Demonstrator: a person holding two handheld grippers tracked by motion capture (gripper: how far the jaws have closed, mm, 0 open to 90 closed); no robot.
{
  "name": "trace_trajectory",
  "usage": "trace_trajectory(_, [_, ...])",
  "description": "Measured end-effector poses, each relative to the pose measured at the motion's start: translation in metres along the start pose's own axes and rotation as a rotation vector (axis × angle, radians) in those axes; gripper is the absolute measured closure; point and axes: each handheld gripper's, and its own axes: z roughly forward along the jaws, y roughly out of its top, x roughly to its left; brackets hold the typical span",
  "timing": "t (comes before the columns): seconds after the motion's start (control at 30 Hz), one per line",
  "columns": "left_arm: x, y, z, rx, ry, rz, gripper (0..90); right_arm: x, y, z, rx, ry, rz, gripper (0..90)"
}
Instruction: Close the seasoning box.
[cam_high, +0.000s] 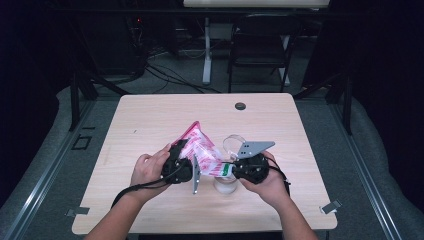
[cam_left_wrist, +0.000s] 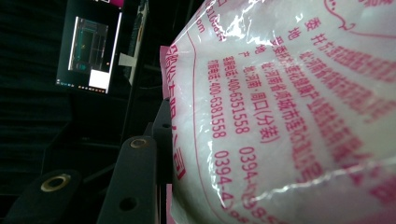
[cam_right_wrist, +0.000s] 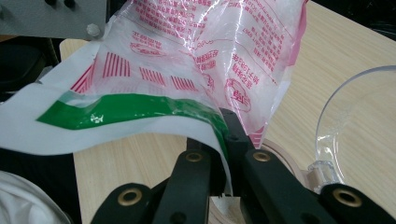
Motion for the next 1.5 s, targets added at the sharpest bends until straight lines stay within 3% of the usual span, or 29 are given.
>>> trace_trajectory(1.5, [0.0032, 0.0088, -0.0035, -0.005, 0.052, 0.108, 61.9, -0.0027, -0.0011, -0.0024, -0.011, -0.006, 0.010, 90.0])
